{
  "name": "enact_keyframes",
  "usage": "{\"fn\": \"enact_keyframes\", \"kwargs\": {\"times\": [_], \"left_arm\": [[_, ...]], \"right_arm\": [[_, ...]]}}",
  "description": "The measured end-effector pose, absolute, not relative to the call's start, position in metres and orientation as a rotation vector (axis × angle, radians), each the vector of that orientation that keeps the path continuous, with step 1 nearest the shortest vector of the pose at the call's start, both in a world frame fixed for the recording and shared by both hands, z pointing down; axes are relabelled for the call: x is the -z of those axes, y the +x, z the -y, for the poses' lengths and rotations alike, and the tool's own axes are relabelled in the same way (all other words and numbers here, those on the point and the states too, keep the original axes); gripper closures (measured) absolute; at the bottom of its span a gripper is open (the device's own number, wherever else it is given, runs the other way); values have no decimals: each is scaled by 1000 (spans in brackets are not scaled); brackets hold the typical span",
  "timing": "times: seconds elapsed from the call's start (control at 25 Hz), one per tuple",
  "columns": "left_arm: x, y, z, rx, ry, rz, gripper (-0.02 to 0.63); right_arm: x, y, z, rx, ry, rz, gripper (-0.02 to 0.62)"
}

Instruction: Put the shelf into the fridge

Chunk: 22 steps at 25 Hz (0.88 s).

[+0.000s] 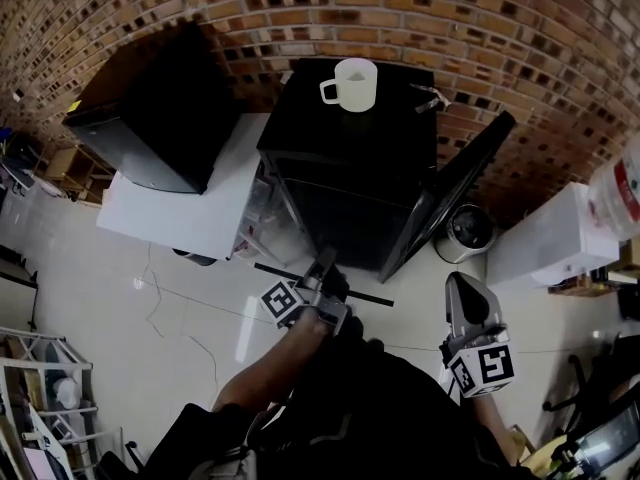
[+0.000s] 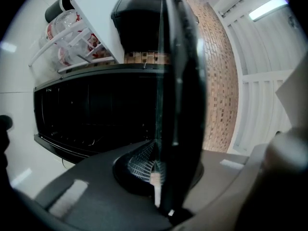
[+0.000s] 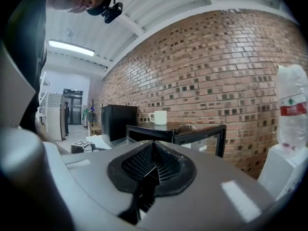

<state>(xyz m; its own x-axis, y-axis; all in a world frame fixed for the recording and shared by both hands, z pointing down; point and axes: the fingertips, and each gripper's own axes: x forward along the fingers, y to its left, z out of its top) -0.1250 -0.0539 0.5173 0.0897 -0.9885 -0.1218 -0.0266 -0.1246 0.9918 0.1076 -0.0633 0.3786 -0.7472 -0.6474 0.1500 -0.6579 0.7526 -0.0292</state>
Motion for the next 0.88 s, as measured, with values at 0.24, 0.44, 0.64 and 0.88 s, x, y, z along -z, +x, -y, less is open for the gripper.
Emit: {"fn": "enact_keyframes", "kwargs": {"times": [0.24,0.44,0.64,0.88], "left_arm": [[-541,-132,68,1202,1338,1092,600],[-559,-142,80,1185,1319,1110,600],[-573,-154,91,1188,1295,1113,600],[-577,-159,105,1187,1303,1109,600]], "right_arm": [[-381,97,78,-138,1104,2803,589],[-382,90,87,-137,1124,2777,589],[-383,83,93,-130,1110,2766,589],[-384,69,95,-159,1074,2780,589]]}}
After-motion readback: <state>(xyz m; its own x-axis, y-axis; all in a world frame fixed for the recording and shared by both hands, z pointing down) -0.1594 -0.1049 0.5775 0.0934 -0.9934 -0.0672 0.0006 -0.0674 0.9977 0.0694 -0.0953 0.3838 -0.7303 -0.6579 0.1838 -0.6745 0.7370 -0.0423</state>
